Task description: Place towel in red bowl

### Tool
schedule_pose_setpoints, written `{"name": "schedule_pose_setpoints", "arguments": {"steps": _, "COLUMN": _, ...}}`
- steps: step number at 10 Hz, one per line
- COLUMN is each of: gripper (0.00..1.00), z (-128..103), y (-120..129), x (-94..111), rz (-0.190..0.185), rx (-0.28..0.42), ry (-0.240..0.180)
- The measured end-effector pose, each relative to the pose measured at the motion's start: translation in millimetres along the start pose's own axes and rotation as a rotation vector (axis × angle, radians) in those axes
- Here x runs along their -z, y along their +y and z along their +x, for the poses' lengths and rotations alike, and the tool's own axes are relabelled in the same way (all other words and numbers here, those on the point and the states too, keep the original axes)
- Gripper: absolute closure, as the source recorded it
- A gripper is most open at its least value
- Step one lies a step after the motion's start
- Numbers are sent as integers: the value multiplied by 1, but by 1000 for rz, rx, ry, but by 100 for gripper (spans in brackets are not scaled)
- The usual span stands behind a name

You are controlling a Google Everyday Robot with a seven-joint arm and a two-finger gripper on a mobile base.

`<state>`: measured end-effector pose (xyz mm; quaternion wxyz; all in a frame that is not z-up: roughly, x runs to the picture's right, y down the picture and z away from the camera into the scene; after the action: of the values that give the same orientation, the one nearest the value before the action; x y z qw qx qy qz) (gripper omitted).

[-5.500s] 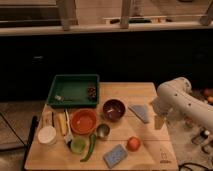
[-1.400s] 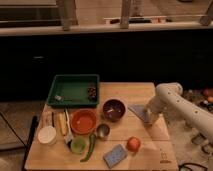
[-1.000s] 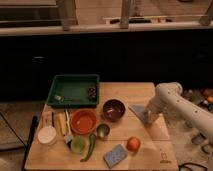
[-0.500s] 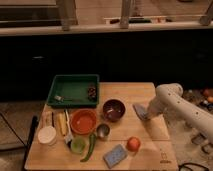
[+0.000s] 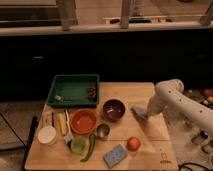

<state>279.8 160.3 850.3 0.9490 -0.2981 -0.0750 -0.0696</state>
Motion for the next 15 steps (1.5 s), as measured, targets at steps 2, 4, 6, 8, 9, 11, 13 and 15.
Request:
{"name": "schedule_pose_setpoints", "arguments": {"steps": 2, "gripper": 99, "z": 1, "y": 1, "x": 7, "rz": 13, "rx": 12, "ry": 14}}
{"name": "schedule_pose_setpoints", "arguments": {"steps": 4, "gripper": 99, "z": -6, "y": -1, "x": 19, "rz": 17, "rx": 26, "ry": 21}}
{"name": "schedule_pose_setpoints", "arguments": {"steps": 6, "gripper": 99, "z": -8, "y": 2, "x": 20, "rz": 16, "rx": 40, "ry": 34}}
{"name": "schedule_pose_setpoints", "arguments": {"steps": 8, "gripper": 99, "z": -21, "y": -2, "x": 31, "rz": 27, "rx": 57, "ry": 38}}
{"name": "schedule_pose_setpoints", "arguments": {"steps": 9, "gripper": 99, "z": -21, "y": -2, "x": 33, "rz": 29, "rx": 61, "ry": 43}}
{"name": "schedule_pose_setpoints", "arguments": {"steps": 11, "gripper": 99, "z": -24, "y": 1, "x": 39, "rz": 30, "rx": 75, "ry": 50}}
{"name": "schedule_pose_setpoints", "arguments": {"steps": 13, "gripper": 99, "z": -34, "y": -2, "x": 45, "rz": 41, "rx": 101, "ry": 60}}
{"name": "schedule_pose_setpoints", "arguments": {"steps": 15, "gripper": 99, "z": -48, "y": -6, "x": 60, "rz": 56, "rx": 121, "ry": 65}}
